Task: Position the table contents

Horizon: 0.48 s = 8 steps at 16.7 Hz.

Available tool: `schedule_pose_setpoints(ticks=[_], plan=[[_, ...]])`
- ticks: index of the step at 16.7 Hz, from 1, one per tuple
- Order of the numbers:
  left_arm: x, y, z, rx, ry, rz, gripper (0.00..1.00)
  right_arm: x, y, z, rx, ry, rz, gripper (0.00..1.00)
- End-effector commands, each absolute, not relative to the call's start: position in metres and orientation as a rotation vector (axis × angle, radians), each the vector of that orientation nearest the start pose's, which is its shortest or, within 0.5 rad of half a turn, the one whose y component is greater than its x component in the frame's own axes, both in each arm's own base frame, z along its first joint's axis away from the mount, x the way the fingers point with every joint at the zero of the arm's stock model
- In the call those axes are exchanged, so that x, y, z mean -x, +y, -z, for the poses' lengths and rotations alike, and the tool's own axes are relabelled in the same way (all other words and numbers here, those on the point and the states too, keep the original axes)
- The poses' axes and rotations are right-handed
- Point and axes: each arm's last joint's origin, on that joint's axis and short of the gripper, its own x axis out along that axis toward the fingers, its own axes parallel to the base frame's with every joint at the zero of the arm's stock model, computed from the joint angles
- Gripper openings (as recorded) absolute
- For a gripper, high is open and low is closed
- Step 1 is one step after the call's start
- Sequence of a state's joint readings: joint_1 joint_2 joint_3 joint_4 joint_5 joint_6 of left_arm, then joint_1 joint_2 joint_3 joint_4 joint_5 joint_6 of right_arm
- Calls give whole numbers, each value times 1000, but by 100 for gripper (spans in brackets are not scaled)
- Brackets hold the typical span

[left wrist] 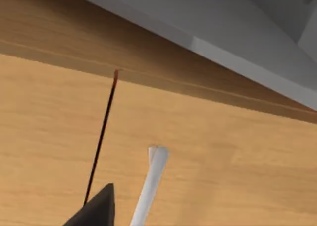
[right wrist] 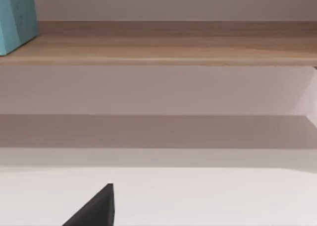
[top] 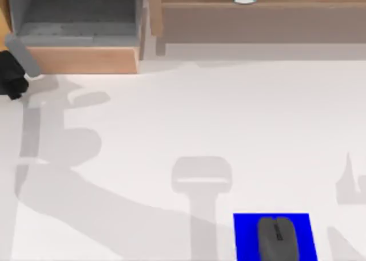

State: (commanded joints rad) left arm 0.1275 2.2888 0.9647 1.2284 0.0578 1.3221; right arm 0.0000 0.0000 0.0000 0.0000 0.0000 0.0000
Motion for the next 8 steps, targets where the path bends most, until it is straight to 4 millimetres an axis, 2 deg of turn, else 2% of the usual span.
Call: schedule_pose_setpoints(ticks=[2, 4, 6, 8], plan=[[-415, -10, -60, -1160, 149, 3, 100, -106, -1, -160, 0, 0, 0, 100], [-408, -89, -58, -994, 124, 45, 100, -106, -1, -160, 0, 0, 0, 100], [-390, -164, -58, -810, 88, 92, 100, -106, -1, -160, 0, 0, 0, 100], [-369, -224, -66, -626, 42, 131, 100, -106, -1, -160, 0, 0, 0, 100]])
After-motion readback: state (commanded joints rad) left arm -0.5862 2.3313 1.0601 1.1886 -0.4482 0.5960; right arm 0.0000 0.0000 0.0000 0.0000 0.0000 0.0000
